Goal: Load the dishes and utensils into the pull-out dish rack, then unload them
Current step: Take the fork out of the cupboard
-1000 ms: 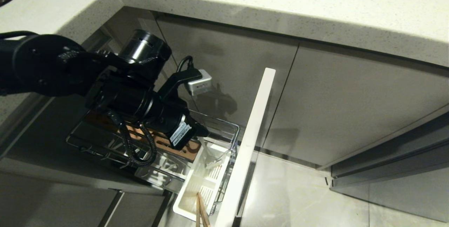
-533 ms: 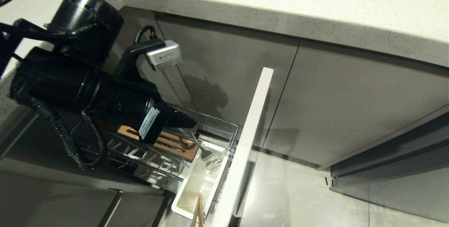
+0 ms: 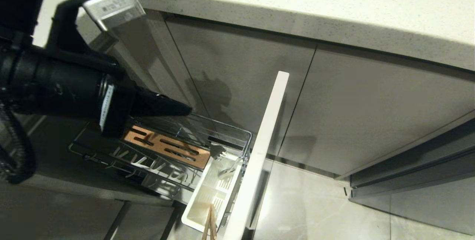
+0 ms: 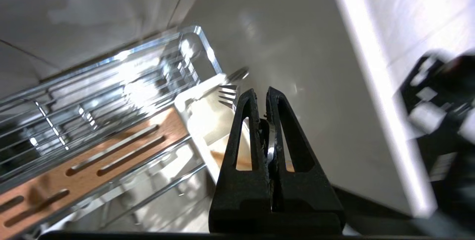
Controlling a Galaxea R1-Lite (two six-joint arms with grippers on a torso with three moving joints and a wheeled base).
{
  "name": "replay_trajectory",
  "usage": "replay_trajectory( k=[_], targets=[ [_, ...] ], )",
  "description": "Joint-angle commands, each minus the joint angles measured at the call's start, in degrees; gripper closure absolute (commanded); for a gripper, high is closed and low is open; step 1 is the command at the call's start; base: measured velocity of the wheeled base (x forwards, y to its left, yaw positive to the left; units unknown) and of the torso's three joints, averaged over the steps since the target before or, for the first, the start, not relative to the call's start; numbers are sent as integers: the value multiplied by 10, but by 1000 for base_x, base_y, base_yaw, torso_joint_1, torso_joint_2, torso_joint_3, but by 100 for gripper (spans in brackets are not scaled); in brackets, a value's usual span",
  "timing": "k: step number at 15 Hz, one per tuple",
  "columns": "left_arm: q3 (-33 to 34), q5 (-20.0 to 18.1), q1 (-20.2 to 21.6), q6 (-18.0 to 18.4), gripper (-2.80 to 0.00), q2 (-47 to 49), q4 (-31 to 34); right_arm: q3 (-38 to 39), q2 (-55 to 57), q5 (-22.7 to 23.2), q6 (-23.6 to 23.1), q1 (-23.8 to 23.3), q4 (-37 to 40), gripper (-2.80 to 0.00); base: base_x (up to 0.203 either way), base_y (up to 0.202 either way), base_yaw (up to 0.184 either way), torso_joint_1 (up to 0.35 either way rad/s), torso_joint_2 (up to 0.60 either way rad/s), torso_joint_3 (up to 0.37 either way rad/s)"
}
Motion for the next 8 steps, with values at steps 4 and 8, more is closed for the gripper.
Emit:
replay_trajectory(
  k=[4,8],
  targets=[
    [-9,-1,-12,-38,0,-109,-1,15,0,0,0,0,0,0,0,0,0,0,0,0],
    [-2,-1,-4,-39,0,-184,-5,15,0,0,0,0,0,0,0,0,0,0,0,0]
  ],
)
